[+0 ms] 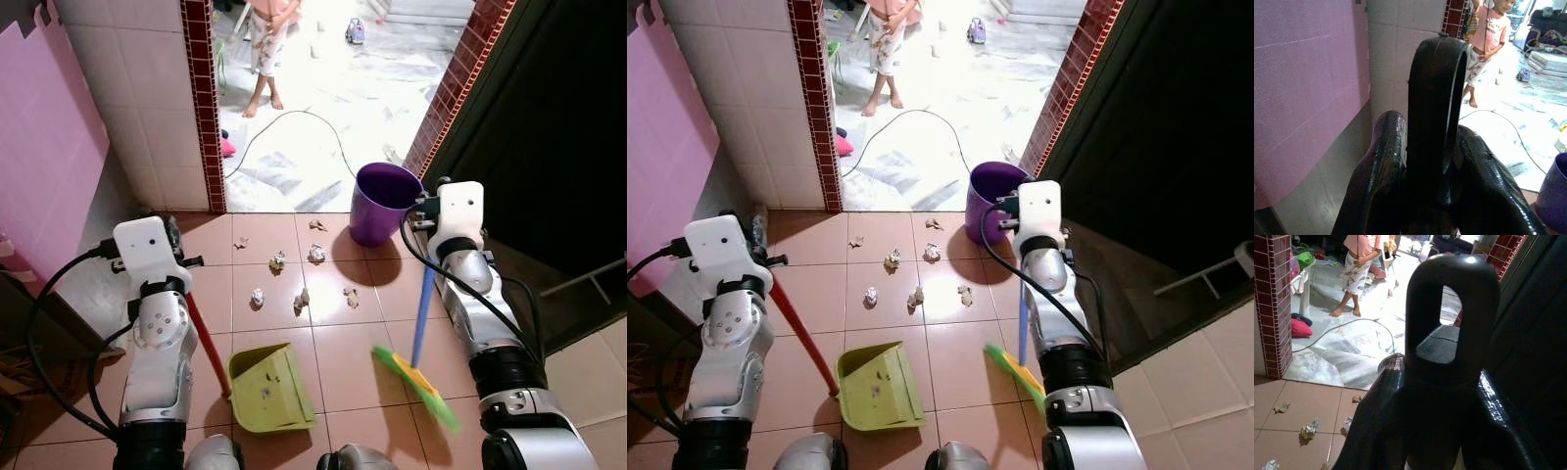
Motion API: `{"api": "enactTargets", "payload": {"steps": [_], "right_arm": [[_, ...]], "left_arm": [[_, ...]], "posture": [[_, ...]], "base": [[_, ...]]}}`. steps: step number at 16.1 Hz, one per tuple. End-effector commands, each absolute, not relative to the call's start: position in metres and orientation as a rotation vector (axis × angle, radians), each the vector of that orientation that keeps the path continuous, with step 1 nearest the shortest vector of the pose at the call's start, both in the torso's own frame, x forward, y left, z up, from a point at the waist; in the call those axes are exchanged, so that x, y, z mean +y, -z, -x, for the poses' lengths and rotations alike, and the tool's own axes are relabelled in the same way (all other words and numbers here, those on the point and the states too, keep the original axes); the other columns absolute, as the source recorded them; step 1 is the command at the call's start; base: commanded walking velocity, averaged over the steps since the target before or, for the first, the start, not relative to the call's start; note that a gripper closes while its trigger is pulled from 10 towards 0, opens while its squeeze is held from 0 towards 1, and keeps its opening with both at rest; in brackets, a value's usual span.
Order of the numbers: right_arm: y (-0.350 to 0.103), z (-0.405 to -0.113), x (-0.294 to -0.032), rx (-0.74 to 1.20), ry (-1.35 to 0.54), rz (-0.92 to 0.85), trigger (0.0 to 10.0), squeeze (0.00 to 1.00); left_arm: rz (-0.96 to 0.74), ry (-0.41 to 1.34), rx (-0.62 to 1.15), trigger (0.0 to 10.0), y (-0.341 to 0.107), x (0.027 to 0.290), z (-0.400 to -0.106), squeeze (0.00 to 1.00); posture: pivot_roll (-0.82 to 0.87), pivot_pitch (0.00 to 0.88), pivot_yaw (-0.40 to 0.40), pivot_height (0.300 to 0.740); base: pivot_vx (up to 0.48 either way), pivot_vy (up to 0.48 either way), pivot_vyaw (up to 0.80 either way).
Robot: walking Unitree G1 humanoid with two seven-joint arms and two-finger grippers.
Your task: Sweep floor
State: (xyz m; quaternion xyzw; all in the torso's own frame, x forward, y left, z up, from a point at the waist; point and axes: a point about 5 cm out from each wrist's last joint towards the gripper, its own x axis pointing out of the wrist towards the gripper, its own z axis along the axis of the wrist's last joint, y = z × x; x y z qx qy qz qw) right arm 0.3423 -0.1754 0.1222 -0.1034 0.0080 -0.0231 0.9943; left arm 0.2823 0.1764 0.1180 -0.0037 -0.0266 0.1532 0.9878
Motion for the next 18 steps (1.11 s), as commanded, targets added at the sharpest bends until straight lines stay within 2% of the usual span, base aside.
{"api": "enactTargets", "payload": {"steps": [1,3,6,8,11,15,18], "right_arm": [[-0.13,-0.343,-0.182,-0.023,0.083,0.224,10.0,0.0],[-0.125,-0.337,-0.185,-0.011,0.128,0.218,10.0,0.0],[-0.118,-0.329,-0.179,-0.019,0.126,0.206,10.0,0.0],[-0.118,-0.329,-0.185,-0.026,0.165,0.167,10.0,0.0],[-0.128,-0.329,-0.193,-0.072,0.164,0.207,10.0,0.0],[-0.133,-0.329,-0.194,-0.094,0.152,0.223,10.0,0.0],[-0.134,-0.328,-0.188,-0.105,0.128,0.224,10.0,0.0]], "left_arm": [[-0.015,-0.28,-0.14,10.0,-0.137,0.171,-0.288,0.0],[-0.104,-0.276,-0.162,10.0,-0.141,0.173,-0.29,0.0],[-0.118,-0.316,-0.176,10.0,-0.144,0.182,-0.288,0.0],[-0.112,-0.317,-0.189,10.0,-0.145,0.186,-0.287,0.0],[-0.086,-0.3,-0.203,10.0,-0.147,0.184,-0.289,0.0],[-0.073,-0.288,-0.215,10.0,-0.15,0.183,-0.291,0.0],[-0.071,-0.29,-0.215,10.0,-0.15,0.185,-0.291,0.0]], "posture": [[0.0,0.0,-0.114,0.74],[-0.03,0.0,-0.072,0.74],[-0.05,0.0,-0.005,0.74],[-0.06,0.0,0.023,0.74],[-0.07,0.0,0.04,0.74],[-0.07,0.0,0.04,0.74],[-0.07,0.0,0.04,0.74]], "base": [[0.0,0.0,0.0],[0.0,0.0,0.0],[0.0,0.0,0.0],[0.0,0.0,0.0],[0.0,0.0,0.0],[0.32,0.0,0.0],[0.395,0.0,0.64]]}}
